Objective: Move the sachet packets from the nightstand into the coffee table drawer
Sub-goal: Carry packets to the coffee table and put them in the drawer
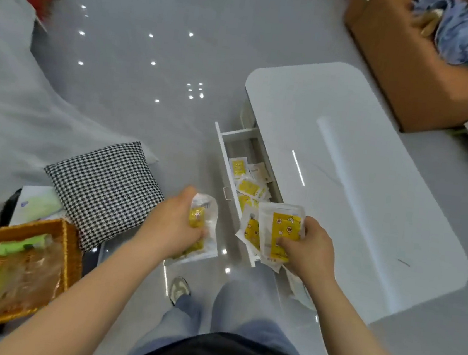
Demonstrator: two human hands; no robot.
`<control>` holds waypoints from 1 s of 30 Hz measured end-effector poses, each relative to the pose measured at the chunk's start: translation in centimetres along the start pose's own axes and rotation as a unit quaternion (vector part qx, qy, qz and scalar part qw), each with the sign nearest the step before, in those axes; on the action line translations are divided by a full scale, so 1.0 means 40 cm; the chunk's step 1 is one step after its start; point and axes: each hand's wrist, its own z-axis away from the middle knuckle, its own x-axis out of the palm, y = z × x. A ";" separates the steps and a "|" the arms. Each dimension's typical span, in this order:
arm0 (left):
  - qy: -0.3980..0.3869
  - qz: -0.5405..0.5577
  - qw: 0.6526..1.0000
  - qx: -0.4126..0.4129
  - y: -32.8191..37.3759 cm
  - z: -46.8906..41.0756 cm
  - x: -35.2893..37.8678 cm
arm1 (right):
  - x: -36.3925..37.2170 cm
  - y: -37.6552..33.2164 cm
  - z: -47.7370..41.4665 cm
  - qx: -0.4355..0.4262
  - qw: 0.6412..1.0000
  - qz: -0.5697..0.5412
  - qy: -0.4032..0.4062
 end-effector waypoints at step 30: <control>-0.122 -0.210 0.949 0.201 0.301 -0.623 -0.013 | -0.068 0.008 -0.259 0.215 0.958 -0.130 0.136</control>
